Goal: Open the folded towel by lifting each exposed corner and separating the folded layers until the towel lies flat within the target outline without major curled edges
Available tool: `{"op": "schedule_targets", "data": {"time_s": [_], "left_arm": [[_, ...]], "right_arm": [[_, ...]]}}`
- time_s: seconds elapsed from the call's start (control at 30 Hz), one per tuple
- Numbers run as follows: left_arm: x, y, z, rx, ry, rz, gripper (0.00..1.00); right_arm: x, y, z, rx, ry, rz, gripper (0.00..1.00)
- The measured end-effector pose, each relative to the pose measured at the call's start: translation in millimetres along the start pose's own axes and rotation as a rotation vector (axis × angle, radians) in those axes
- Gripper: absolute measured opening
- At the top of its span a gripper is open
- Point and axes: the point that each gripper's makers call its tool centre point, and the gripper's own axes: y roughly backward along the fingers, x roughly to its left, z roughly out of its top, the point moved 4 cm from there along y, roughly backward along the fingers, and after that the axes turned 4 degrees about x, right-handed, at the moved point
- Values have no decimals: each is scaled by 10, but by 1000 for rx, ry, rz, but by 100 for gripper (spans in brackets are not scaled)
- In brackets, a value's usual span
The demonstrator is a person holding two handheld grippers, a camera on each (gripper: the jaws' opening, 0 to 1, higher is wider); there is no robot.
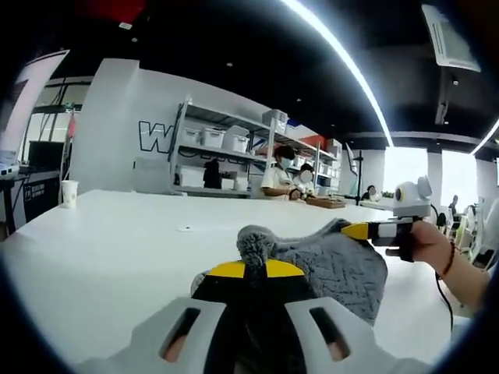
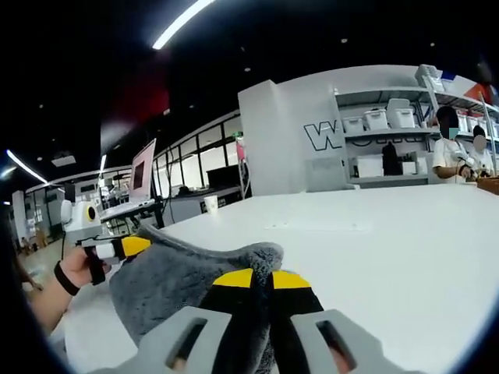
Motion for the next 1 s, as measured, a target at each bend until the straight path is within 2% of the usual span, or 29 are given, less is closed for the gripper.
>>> {"op": "schedule_targets", "data": {"time_s": [0.67, 1.0], "left_arm": [[-3, 73, 87, -38, -17, -17, 4], [-86, 189, 172, -59, -43, -29, 4]], "right_arm": [[87, 134, 115, -37, 3, 12, 0], [151, 229, 184, -65, 13, 19, 0]]}}
